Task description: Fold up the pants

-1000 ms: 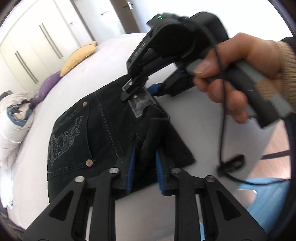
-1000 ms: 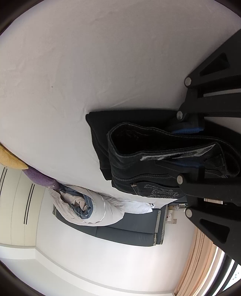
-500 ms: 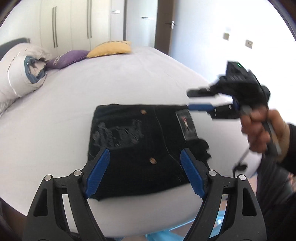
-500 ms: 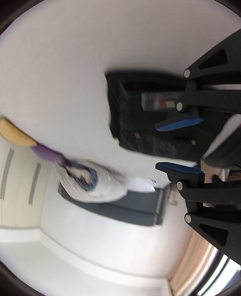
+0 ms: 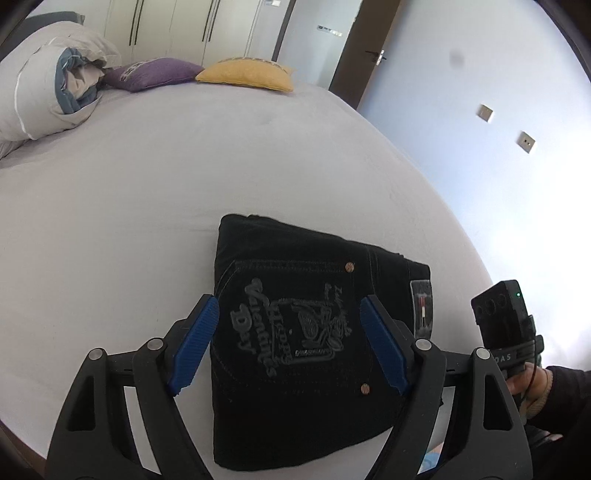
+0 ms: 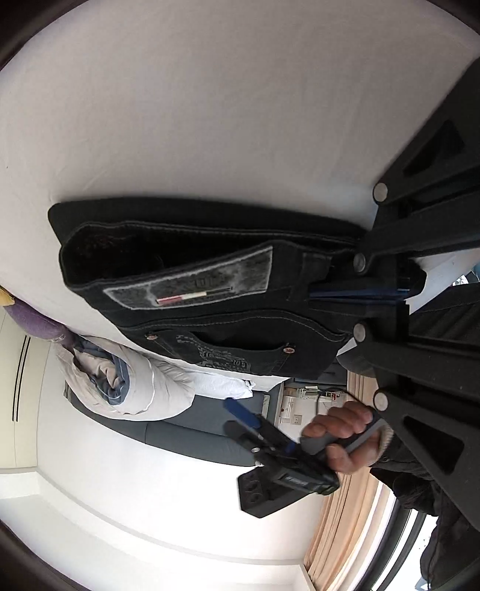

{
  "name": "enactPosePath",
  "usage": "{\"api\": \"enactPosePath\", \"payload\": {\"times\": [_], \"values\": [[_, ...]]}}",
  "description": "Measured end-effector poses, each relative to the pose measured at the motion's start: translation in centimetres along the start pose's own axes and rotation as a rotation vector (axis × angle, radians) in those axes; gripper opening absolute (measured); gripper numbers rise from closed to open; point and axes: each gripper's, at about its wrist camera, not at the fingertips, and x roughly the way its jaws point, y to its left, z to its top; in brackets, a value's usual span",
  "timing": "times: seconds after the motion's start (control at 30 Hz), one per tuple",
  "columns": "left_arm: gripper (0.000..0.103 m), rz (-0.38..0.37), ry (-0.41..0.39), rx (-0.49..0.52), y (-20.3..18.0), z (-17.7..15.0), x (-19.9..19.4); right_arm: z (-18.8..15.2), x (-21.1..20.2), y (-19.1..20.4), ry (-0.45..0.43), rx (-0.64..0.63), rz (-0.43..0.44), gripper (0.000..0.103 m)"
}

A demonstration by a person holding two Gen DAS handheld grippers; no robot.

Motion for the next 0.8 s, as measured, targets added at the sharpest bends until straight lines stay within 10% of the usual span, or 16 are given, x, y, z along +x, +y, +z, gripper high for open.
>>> {"api": "enactPosePath", "payload": {"times": [0.1, 0.23, 0.33, 0.73, 0.8], "values": [[0.025, -0.061, 0.013, -0.013, 0.3, 2.0, 2.0, 0.2, 0.4, 0.2, -0.003, -0.009, -0.021, 0.0], [0.011, -0.021, 0.121, 0.015, 0.2, 2.4, 6.5, 0.4, 0.5, 0.3, -0.003, -0.017, -0.039, 0.0], [0.007, 0.057, 0.244, 0.02, 1.5, 0.0, 10.3, 0.4, 0.6, 0.4, -0.003, -0.014, -0.053, 0.0], [0.007, 0.092, 0.158, 0.035, 0.9, -7.0, 3.9, -0.3, -0.5, 1.7, -0.017, -0.024, -0.089, 0.0], [0.007, 0.075, 0.172, 0.034, 1.1, -6.9, 2.4, -0.4, -1.3, 2.6, -0.028, -0.036, -0.093, 0.016]]}}
